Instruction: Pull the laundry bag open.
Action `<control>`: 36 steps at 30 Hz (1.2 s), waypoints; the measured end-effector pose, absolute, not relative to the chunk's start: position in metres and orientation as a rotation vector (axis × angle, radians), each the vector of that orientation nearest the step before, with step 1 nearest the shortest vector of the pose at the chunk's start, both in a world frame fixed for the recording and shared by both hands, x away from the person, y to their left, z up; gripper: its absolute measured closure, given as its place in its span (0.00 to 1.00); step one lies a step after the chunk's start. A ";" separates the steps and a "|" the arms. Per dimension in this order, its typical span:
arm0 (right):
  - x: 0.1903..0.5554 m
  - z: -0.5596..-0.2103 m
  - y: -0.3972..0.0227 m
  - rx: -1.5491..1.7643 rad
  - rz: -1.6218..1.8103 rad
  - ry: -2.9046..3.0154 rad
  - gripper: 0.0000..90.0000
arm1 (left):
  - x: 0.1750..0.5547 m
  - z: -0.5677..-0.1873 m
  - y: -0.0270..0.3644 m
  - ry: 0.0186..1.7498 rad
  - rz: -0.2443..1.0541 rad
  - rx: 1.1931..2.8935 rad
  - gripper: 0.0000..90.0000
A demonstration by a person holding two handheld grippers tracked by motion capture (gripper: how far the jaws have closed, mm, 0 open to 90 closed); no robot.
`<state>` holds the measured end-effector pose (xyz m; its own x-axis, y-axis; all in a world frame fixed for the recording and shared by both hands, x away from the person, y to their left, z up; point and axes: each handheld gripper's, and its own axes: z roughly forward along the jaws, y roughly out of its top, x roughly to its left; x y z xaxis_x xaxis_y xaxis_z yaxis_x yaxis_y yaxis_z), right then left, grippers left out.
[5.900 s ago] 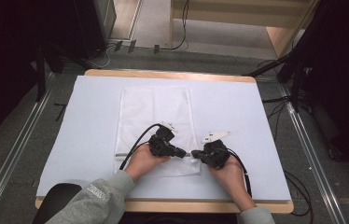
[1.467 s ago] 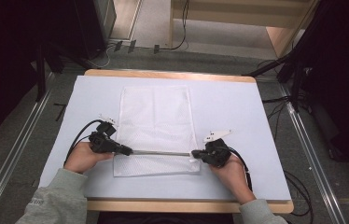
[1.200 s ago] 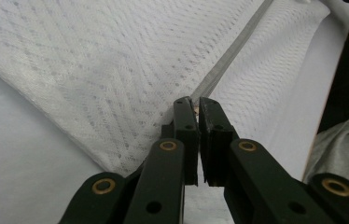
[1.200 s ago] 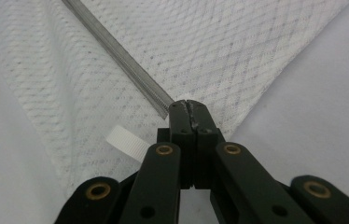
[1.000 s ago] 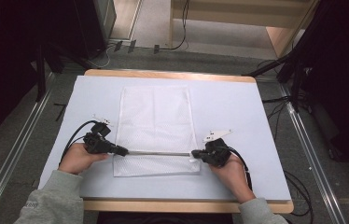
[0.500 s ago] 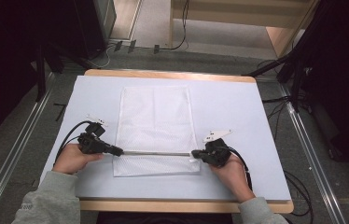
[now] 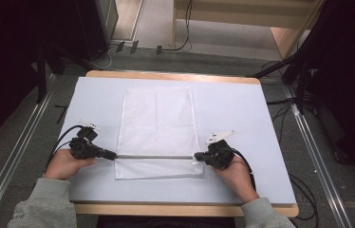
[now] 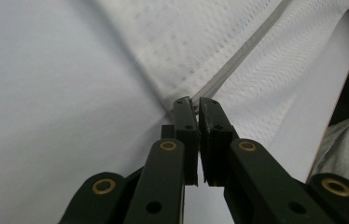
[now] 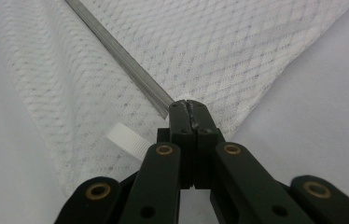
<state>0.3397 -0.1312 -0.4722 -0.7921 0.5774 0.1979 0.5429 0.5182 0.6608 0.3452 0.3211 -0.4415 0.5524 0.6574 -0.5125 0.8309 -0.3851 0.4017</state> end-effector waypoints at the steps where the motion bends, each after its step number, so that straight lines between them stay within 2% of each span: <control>1: 0.340 -0.472 -0.131 0.997 1.149 2.700 1.00 | 0.346 -0.442 0.322 1.197 -0.365 2.162 0.98; 15: 0.342 -0.471 -0.131 1.014 1.139 2.719 1.00 | 0.344 -0.443 0.319 1.150 -0.327 2.164 0.95; 16: 0.343 -0.470 -0.130 1.019 1.139 2.725 0.99 | 0.343 -0.444 0.319 1.146 -0.317 2.162 0.91; 18: 0.345 -0.470 -0.131 1.044 1.185 2.756 0.90 | 0.344 -0.445 0.319 1.157 -0.312 2.152 0.82; 20: 0.346 -0.469 -0.131 1.062 1.193 2.759 0.88 | 0.345 -0.446 0.320 1.161 -0.301 2.137 0.74; 28: 0.351 -0.463 -0.138 1.067 1.216 2.671 0.67 | 0.345 -0.441 0.323 1.156 -0.206 2.078 0.55; 32: 0.355 -0.462 -0.145 1.092 1.217 2.632 0.62 | 0.345 -0.440 0.327 1.181 -0.134 2.061 0.47; 36: 0.357 -0.461 -0.149 1.093 1.222 2.600 0.57 | 0.346 -0.441 0.331 1.211 -0.095 2.055 0.44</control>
